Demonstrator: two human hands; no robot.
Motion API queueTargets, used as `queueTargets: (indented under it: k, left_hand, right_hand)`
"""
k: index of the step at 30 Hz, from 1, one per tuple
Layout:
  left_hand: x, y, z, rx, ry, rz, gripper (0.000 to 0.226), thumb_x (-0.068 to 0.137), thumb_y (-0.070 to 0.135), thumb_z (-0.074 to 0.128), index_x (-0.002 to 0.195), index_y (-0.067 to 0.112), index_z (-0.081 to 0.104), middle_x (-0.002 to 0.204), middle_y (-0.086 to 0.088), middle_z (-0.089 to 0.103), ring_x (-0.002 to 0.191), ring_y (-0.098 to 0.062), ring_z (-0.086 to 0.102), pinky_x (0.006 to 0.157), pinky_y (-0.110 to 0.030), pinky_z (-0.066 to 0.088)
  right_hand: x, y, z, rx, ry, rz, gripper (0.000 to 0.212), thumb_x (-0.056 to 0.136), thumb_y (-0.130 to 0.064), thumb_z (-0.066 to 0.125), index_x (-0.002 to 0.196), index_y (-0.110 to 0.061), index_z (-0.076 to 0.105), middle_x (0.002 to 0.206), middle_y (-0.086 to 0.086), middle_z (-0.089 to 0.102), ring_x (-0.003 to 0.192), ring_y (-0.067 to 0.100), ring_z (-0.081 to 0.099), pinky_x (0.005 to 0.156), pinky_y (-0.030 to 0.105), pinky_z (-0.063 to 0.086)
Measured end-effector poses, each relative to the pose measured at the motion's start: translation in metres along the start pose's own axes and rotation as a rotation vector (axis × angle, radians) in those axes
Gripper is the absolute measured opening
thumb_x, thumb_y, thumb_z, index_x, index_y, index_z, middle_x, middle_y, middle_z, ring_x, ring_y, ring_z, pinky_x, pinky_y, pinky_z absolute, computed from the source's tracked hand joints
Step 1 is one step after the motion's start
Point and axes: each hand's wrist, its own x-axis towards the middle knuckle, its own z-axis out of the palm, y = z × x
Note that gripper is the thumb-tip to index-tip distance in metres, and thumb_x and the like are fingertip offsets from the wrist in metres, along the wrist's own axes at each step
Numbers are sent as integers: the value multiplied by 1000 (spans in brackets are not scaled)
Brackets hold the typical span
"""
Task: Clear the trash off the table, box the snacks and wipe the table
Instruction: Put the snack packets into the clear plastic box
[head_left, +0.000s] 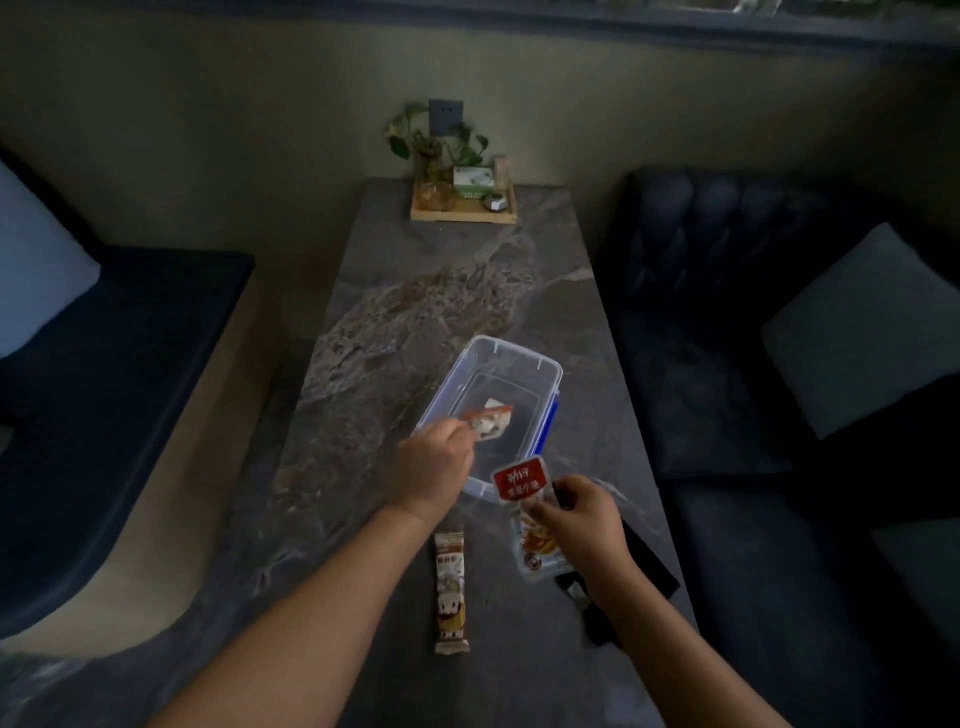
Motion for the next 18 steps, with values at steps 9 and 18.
queueTargets:
  k: [9,18]
  left_hand:
    - [-76,-26,25,-55,-118,-157,36,71,1,73,105,13,71,101,-2,65,91,-20,59,71,-34,54]
    - [-169,-25,55,29,-393,-306,40,67,12,81,106,12,71,113,-13,67,105,-33,65,85,-44,57]
  right_hand:
    - [60,-26,14,-47,18,0,12,83,-21,80,85,-22,68,77,0,75,65,11,74,69,42,64]
    - [104,-38,43,-170,9,-36,17,84,-12,71,100,-18,71,92,3,74,90,23,70,77,38,57]
